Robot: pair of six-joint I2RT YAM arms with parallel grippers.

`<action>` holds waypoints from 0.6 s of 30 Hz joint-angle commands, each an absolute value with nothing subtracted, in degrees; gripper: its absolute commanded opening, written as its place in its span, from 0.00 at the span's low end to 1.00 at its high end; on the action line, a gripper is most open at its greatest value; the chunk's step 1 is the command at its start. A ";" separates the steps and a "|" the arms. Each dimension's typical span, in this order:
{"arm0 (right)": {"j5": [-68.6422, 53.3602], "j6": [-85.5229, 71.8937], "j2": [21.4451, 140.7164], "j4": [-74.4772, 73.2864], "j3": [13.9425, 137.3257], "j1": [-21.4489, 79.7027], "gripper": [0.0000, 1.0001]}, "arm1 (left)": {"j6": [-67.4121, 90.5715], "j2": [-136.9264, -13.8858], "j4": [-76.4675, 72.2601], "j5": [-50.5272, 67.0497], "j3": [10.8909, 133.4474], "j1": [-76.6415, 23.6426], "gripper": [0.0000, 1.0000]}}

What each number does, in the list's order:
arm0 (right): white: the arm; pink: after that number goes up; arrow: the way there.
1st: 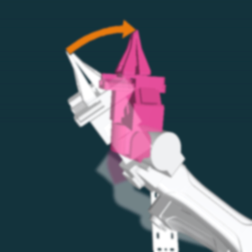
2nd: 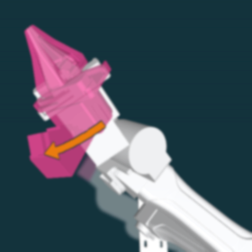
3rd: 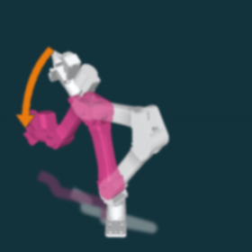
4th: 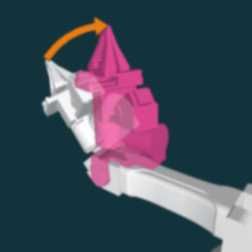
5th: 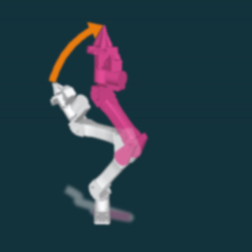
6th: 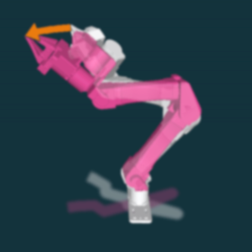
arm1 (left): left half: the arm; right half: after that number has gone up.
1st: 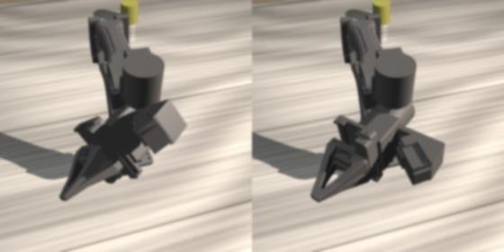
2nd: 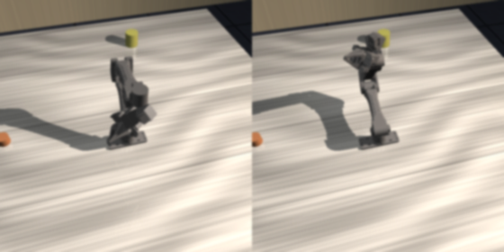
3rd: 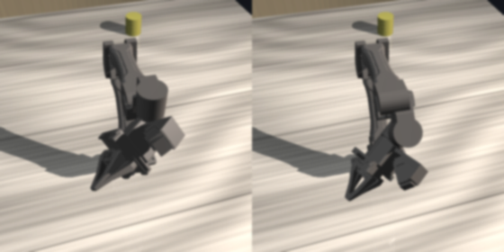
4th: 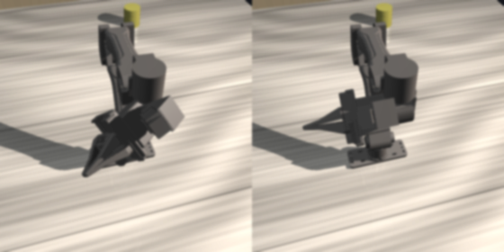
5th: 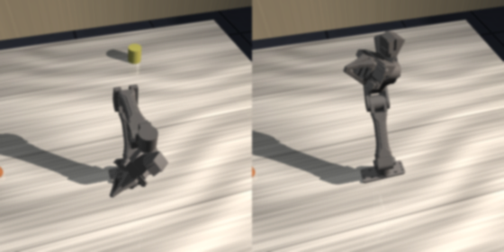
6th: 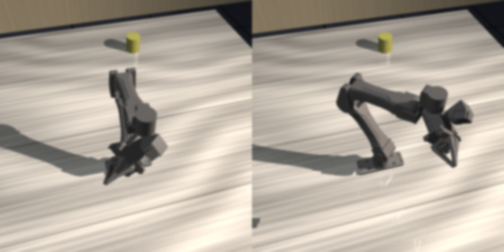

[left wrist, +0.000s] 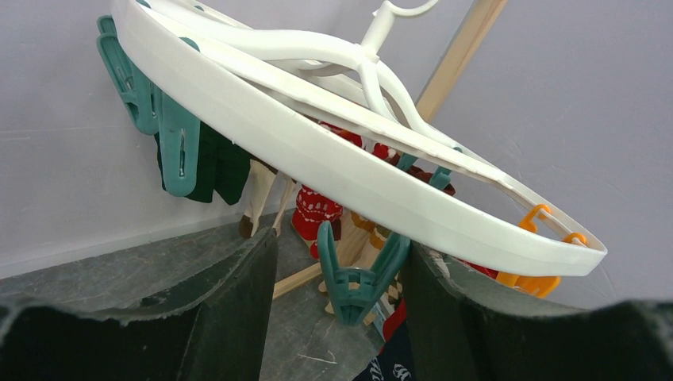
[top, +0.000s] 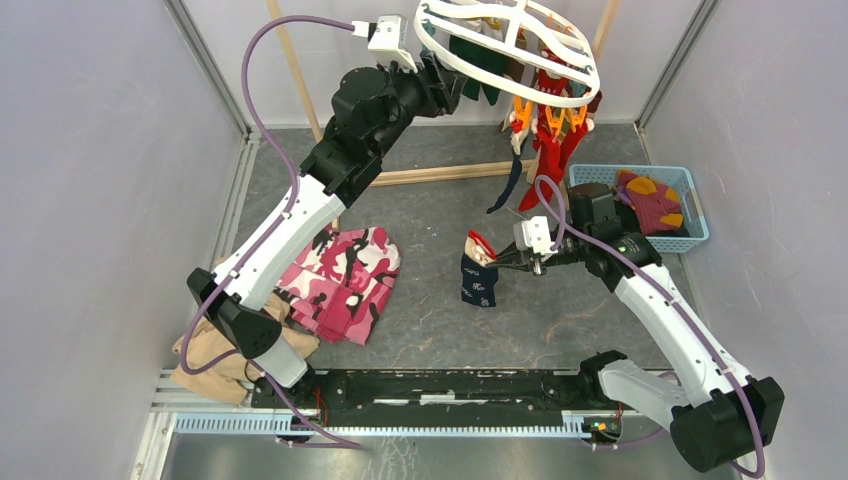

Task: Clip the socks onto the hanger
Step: Open the clamp at the hanger.

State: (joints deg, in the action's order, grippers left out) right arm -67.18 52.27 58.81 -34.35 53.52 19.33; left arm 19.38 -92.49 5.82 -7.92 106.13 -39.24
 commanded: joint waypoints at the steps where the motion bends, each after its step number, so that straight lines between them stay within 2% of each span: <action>1: -67.59 51.59 58.37 -33.57 53.33 19.07 0.00 | 16.11 -90.73 3.00 -9.52 108.23 -39.42 0.64; 18: -67.50 51.59 58.34 -33.54 53.28 19.07 0.00 | 13.37 -88.99 -3.70 -7.17 103.83 -39.46 0.56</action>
